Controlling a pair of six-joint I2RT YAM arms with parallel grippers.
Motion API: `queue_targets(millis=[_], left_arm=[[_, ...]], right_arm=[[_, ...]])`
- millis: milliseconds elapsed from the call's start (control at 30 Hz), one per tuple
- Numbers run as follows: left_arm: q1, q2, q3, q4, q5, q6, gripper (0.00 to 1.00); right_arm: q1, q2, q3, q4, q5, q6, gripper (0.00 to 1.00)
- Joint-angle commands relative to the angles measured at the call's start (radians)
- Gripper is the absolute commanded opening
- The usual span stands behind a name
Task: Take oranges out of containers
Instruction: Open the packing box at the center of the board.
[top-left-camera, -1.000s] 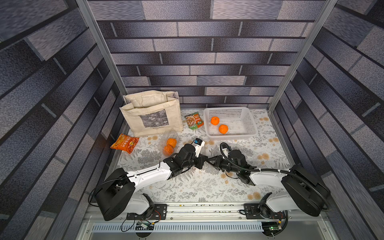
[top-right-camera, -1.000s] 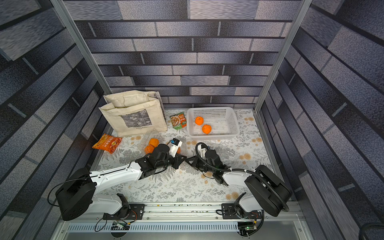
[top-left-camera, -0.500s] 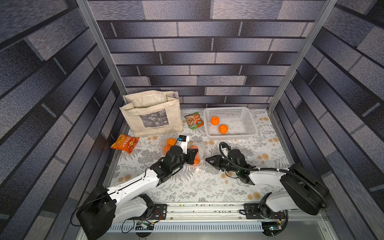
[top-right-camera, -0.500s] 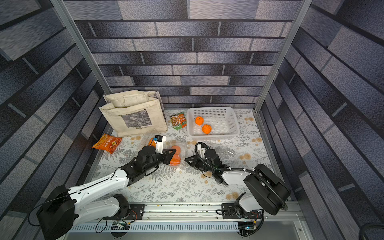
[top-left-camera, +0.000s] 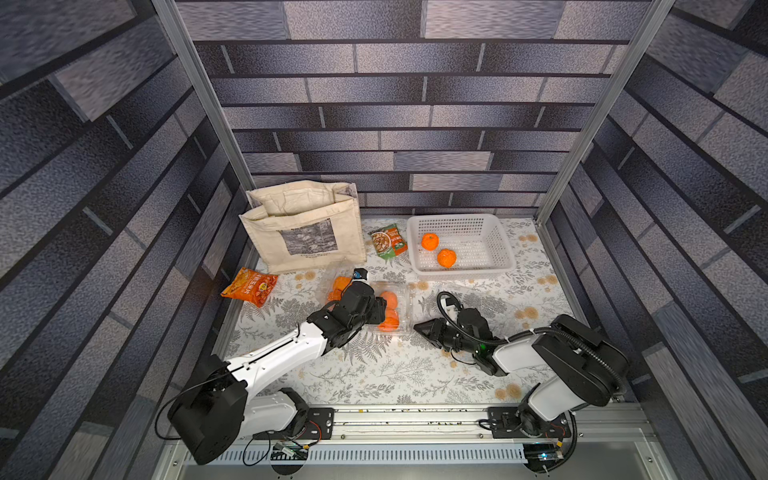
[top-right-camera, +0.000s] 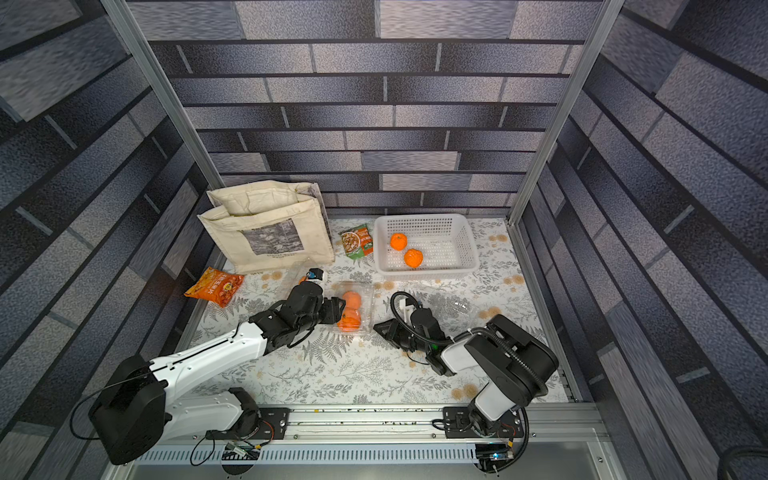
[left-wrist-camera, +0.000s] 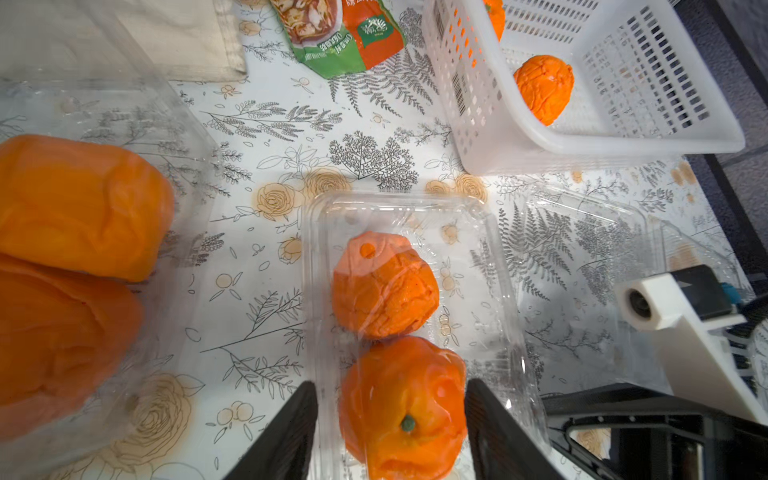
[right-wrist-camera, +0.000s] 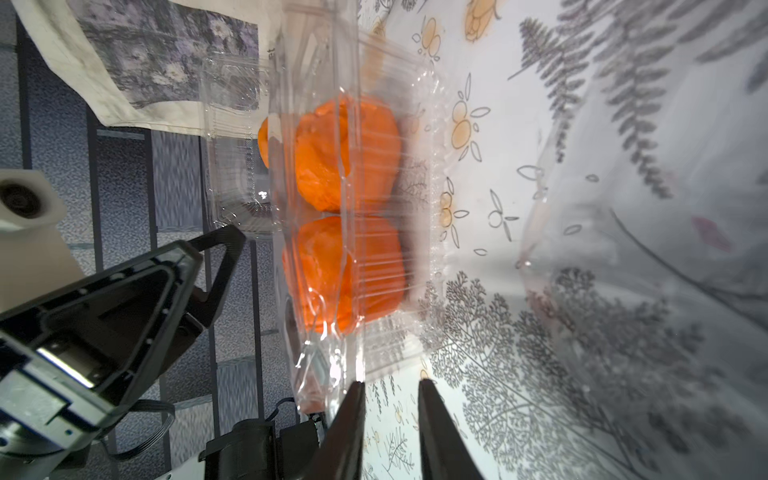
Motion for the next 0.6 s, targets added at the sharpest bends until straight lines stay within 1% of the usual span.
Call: queue_targets(millis=[0,167,433,567], left_arm=[[0.008,0.035,0.032,-0.031,0.017,0.013,0.59],[0.007,0.082,0.036,-0.004,0.051,0.015,0.62],[0.008,0.132,0.027,0.043,0.094,0.011,0.63],[0.01,0.151,0.032,0.04,0.106,0.011,0.62]], right_arm=[[-0.013,-0.005,-0.004,0.061,0.019,0.004,0.25],[-0.017,0.021,0.006,0.076,0.008,0.007,0.25],[-0.021,0.131,0.03,0.208,-0.025,0.048,0.23],[-0.021,0.155,0.04,0.232,-0.03,0.054,0.22]])
